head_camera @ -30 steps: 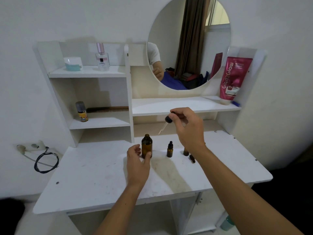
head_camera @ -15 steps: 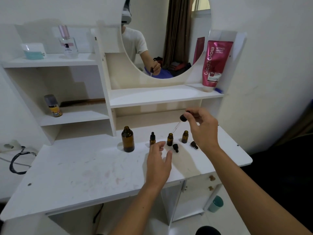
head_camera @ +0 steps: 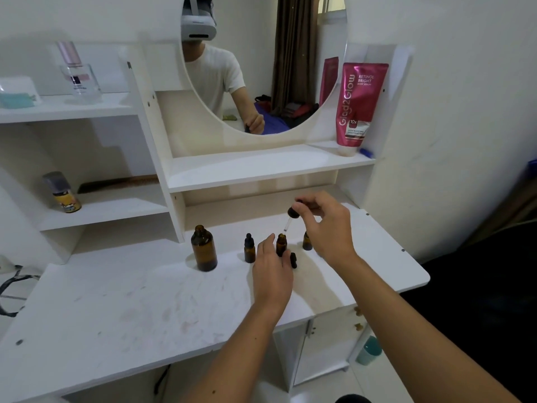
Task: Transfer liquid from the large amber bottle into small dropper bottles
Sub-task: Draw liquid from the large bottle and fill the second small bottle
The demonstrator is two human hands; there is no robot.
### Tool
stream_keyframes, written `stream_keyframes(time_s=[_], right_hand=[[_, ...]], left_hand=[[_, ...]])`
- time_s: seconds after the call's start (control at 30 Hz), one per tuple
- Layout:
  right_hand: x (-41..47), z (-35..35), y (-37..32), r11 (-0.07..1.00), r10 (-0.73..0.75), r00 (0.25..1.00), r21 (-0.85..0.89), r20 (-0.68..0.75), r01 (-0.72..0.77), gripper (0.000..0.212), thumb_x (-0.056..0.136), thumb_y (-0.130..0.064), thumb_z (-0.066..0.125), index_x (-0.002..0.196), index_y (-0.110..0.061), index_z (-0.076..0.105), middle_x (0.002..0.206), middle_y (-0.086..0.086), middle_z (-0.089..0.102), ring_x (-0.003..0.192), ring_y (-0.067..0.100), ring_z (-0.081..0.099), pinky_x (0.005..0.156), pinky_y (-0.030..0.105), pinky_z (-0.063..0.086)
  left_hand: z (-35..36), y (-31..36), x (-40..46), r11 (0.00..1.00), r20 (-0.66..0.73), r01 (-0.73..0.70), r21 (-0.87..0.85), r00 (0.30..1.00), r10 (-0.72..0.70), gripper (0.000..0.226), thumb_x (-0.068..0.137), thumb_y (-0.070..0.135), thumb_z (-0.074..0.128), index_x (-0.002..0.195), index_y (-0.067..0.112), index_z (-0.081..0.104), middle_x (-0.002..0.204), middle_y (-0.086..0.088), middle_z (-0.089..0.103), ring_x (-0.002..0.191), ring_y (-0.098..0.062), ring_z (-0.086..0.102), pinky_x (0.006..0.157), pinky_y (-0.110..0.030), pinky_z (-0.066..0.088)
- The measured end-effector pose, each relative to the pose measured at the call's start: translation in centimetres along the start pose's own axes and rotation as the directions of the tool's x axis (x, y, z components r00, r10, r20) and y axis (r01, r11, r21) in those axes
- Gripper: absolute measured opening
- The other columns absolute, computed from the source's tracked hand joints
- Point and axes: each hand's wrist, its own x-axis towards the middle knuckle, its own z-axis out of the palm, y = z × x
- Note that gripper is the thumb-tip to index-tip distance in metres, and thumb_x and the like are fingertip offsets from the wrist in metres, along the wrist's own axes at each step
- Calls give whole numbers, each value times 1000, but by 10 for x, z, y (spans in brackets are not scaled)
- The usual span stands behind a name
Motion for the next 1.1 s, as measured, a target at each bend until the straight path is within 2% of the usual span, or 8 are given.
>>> stream_keyframes(time_s=[0.1,0.27,0.37,0.5,0.7,0.83,0.93,1.1], right_hand=[[1,6,4,999,13,999,-30,48,-12,2,95,-11,74,93,-12,75,87,-3,76,84,4,71,63,3,48],[1,13,9,997,-24,997,-75,80,30,6,94,-10,74,88,-12,76,82,-7,75,79,7,72,76,14,55],[1,15,9,997,-10,993,-79,121,19,5,96,-12,71,93,-13,76,86,-7,75,81,6,73,79,13,55],[-3,17,10,991,-44,988,-121,149,62,9,94,-5,71,87,-11,74,81,-6,73,76,7,72,78,23,59],[-2,19,9,995,-10,986,-100,166,27,6,94,-10,73,89,-13,75,83,-8,74,77,7,72,78,20,58],[-3,16,8,996,27,981,-89,191,-10,4,95,-16,73,98,-14,76,90,-7,75,83,4,72,79,11,54],[-4,15,7,995,53,984,-90,168,-39,5,95,-16,74,100,-15,76,91,-5,76,86,0,71,78,5,51],[0,11,-3,995,57,993,-88,107,-48,11,95,-17,74,104,-11,76,89,-8,75,85,-10,68,76,2,48]], left_hand=[[4,-3,7,999,-23,-31,14,999,31,32,104,27,55,134,18,57,129,3,63,101,-14,66,86,-27,54],[6,-5,8,999,-51,-50,-3,997,49,25,104,26,55,127,20,63,118,7,65,94,-10,65,86,-28,57],[5,-5,8,999,-52,-45,-4,998,45,25,104,26,56,127,20,63,118,8,65,93,-8,64,85,-22,53],[4,-4,7,999,-47,-48,-11,998,47,23,104,25,55,124,19,65,114,8,66,83,-2,58,81,-19,51],[4,-5,8,999,-42,-51,2,998,51,26,105,26,53,128,19,63,119,6,65,89,-4,59,86,-20,52],[6,-6,9,999,-36,-40,-4,999,40,27,105,29,52,128,21,63,119,6,65,95,-12,66,89,-30,58],[8,-8,9,1000,-26,-14,8,1000,15,29,105,33,51,131,22,60,122,6,65,99,-15,68,89,-37,60],[2,-5,3,1000,-12,16,5,1000,-16,38,105,32,53,140,19,57,135,1,62,114,-20,65,100,-37,55]])
